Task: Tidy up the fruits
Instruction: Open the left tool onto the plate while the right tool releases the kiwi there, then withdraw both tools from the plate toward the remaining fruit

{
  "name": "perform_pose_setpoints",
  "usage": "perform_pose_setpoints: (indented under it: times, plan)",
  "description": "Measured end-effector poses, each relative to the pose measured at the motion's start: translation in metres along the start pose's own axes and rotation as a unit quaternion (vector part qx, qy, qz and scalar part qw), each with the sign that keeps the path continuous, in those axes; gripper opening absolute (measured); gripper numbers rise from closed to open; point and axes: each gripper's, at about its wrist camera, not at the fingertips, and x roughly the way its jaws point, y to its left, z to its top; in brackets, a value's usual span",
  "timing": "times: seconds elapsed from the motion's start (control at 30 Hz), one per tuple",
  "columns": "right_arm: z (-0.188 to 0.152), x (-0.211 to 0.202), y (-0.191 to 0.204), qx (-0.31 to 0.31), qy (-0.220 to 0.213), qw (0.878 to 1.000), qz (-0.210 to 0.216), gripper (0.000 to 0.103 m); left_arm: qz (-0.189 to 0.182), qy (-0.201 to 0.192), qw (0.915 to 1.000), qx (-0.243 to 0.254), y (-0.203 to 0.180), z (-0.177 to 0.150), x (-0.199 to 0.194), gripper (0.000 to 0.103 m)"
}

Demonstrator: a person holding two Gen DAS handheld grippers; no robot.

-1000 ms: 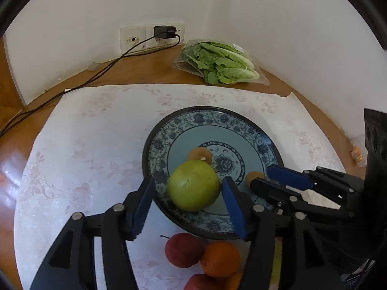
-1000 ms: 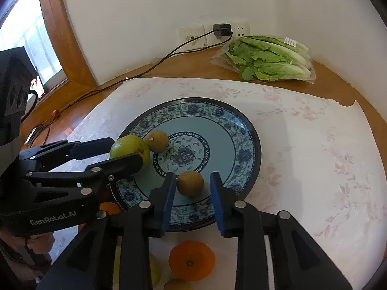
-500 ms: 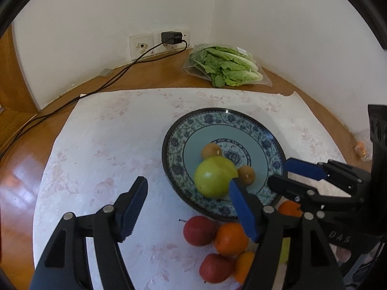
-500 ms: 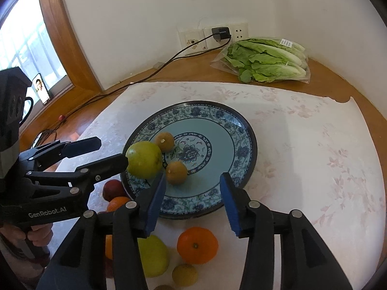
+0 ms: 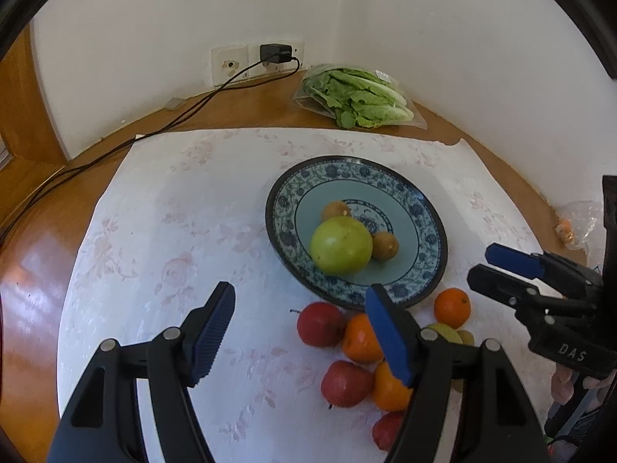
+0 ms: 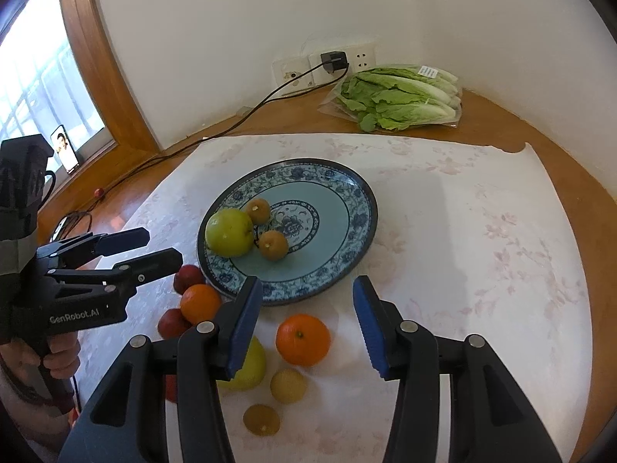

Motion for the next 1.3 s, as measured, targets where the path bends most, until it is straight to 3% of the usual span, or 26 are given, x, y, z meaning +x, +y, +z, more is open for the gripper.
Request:
perform_pose_setpoints:
  times: [0.5,1.3]
  plan:
    - [-0.022,-0.011,0.011,-0.004,-0.009,1.0,-0.011,0.05,-0.012,0.019,0.9997,-0.01,0.001,-0.018,-0.003,0.074]
    - [-0.045,-0.015,0.01,0.024,0.007,1.0,0.016,0.05,-0.027,0.036,0.999,-0.006,0.0,-0.039,-0.001,0.074]
